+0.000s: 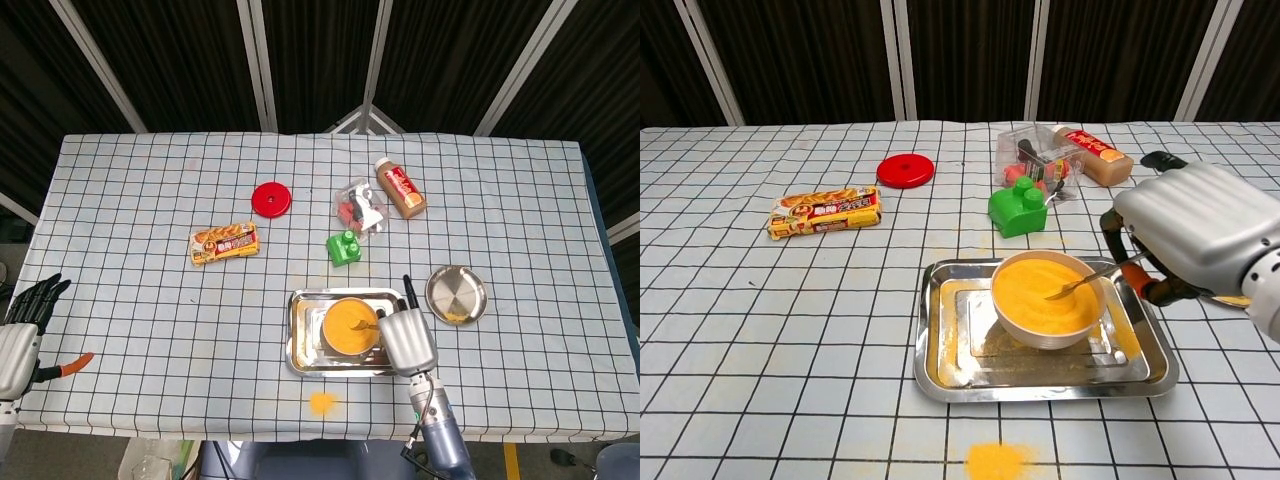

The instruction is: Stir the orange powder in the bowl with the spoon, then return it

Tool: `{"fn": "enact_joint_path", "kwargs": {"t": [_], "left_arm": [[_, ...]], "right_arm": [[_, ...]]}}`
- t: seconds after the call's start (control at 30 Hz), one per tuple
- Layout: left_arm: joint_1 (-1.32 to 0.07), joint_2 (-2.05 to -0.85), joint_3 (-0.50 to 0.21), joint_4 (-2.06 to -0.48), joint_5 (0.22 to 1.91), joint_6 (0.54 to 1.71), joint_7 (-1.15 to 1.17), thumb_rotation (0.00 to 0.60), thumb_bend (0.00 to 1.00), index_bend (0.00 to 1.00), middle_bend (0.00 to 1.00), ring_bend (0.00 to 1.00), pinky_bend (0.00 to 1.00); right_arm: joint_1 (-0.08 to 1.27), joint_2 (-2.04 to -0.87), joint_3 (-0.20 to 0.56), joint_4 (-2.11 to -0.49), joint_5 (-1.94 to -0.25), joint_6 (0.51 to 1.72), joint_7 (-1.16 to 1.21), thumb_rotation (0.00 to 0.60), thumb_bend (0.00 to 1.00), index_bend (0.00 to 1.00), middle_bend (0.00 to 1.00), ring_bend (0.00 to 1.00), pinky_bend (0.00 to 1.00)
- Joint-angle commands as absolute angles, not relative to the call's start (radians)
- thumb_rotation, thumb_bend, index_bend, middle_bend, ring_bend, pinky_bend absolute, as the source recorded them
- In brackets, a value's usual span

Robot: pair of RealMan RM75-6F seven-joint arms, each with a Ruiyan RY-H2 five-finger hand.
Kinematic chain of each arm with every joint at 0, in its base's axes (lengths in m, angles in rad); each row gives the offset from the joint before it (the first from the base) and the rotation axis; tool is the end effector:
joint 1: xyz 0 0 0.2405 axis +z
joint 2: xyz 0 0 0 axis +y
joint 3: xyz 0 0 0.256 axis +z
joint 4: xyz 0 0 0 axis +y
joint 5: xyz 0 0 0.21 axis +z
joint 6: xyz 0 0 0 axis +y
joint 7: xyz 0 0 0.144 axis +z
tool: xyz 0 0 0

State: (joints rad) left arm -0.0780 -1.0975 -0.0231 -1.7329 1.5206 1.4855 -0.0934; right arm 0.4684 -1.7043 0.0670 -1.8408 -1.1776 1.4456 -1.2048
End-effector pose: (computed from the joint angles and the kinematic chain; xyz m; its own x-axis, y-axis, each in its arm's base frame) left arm -0.2888 0.1714 0.1508 0.2156 0.0411 0.9756 0.9764 -0.0241 -0.2148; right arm -0.1260 -0.2289 -0.0155 0.7289 -0.0348 0.6837 -0.6693 -0.2463 0.7010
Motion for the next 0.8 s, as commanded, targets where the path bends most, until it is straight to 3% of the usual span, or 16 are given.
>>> {"fn": "enact_joint_path", "kwargs": {"t": [0.03, 0.8], "left_arm": [[-0.078, -1.098, -0.023, -1.733, 1.521, 1.485, -0.093, 0.6, 0.0, 0.03, 0.0, 0.0, 0.0], [-0.077, -1.097, -0.022, -1.733, 1.525, 1.488, -0.095, 0.6, 0.0, 0.03, 0.0, 0.0, 0.0]], "right_arm": [[0.466, -1.695, 0.066, -1.854, -1.184, 1.452, -1.204, 0.6, 0.76, 0.91, 0.79, 0.43, 0.0], [0.446, -1.685, 0.023, -1.903, -1.252, 1.461, -1.198, 0.6, 0.76, 0.91, 0.79, 0.43, 0.0]]}}
